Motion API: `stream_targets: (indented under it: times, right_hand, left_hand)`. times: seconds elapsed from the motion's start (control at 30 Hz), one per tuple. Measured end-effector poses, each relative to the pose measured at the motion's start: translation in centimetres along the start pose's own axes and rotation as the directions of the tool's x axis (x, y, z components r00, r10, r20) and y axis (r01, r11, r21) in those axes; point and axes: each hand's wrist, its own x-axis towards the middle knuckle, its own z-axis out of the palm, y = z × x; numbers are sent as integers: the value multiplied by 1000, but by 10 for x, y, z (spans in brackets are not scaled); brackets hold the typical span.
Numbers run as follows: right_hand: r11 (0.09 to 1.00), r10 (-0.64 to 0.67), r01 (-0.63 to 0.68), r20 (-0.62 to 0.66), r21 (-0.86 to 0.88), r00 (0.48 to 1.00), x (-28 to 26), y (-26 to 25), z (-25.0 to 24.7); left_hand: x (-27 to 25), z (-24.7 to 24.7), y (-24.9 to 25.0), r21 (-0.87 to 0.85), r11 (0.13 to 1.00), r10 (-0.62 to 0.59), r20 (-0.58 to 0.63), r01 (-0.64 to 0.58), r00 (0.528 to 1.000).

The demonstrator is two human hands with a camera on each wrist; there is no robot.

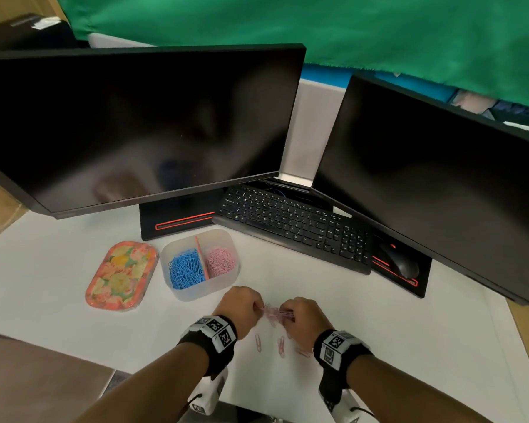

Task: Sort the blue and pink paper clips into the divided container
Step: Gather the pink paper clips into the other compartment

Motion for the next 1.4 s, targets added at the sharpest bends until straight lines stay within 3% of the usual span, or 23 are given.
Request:
stream_targets:
  times: [0.3, 0.47, 0.53, 0.77, 0.97, 1.2, 1.4]
  right_hand:
    - [972, 105, -107, 22, 210, 994, -1, 10, -6]
    - [939, 158, -165, 50, 303, 986, -3, 9, -7]
    - [909, 185, -189, 48, 370, 982, -6, 4, -10]
    - [823, 125, -130, 47, 553, 991, -2, -60, -45]
    - [887, 22, -19, -2, 462, 1000, 47, -123, -60]
    - [977, -17, 23, -31, 212, 999, 90, -159, -50]
    - [927, 77, -57, -41, 370, 996, 83, -134, -67]
  left_hand:
    - [-7, -55, 11, -155, 983, 71, -170, -97, 983]
    - [4, -105, 1, -199, 979, -95, -278, 40, 956]
    - [12, -116, -5, -131, 985, -149, -317, 112, 937]
    - [27, -121, -14, -44, 976, -219, -223, 215, 950]
    - [10, -135, -31, -206, 965, -240, -432, 163, 870]
    - [-29, -115, -41, -166, 975, -203, -366, 151, 908]
    - [-40, -80, -37, -39, 996, -85, -195, 79, 977]
